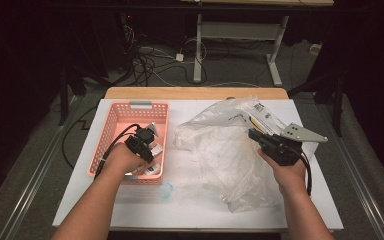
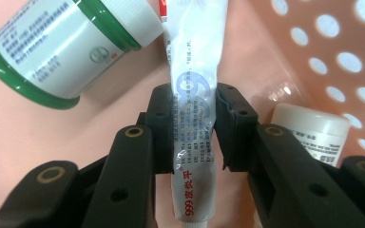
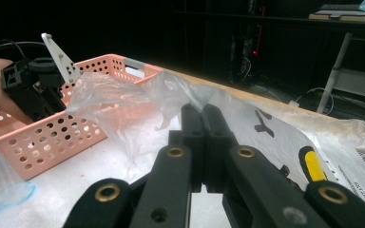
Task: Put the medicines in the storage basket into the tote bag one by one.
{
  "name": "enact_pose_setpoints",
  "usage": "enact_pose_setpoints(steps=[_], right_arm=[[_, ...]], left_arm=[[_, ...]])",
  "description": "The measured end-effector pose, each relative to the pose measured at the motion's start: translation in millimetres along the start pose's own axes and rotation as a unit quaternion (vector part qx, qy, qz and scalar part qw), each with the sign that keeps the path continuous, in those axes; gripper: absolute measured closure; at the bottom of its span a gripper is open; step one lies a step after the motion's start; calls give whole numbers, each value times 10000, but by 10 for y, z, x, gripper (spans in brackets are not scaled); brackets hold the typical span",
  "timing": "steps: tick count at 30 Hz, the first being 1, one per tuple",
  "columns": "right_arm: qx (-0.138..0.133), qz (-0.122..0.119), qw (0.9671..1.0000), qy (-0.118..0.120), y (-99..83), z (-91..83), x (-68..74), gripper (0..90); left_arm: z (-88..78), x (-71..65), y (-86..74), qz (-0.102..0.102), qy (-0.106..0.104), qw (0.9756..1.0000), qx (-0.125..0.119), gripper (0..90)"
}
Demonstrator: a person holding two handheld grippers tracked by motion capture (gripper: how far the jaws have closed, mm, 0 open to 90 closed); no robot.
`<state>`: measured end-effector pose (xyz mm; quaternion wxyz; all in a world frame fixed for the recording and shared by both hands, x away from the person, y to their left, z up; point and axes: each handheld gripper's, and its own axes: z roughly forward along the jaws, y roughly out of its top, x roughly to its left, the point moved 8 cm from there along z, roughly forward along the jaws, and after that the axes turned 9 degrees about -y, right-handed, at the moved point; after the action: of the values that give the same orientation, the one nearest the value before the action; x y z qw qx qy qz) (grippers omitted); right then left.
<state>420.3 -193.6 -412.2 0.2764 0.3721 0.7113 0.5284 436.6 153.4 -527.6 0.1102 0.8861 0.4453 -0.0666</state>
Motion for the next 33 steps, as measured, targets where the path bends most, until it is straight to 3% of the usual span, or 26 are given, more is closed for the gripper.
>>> enact_pose_setpoints(steps=[8, 15, 18, 28, 33], right_arm=[[-16, 9, 10000, -2, 5, -5, -8, 900], [-34, 12, 10000, -1, 15, -17, 1, 900], [-55, 2, 10000, -12, 21, -20, -4, 900], [-71, 18, 10000, -22, 30, -33, -2, 900], [-75, 3, 10000, -20, 31, -36, -5, 900]], left_arm=[[-78, -8, -26, -48, -88, 9996, -265, 684], [-155, -48, -54, -33, -291, 9975, -639, 684], [-180, -45, -70, 6, -257, 9968, -761, 684], [-259, -45, -76, -7, -246, 9923, -1210, 683], [-319, -40, -86, 13, -202, 9885, -1499, 683]])
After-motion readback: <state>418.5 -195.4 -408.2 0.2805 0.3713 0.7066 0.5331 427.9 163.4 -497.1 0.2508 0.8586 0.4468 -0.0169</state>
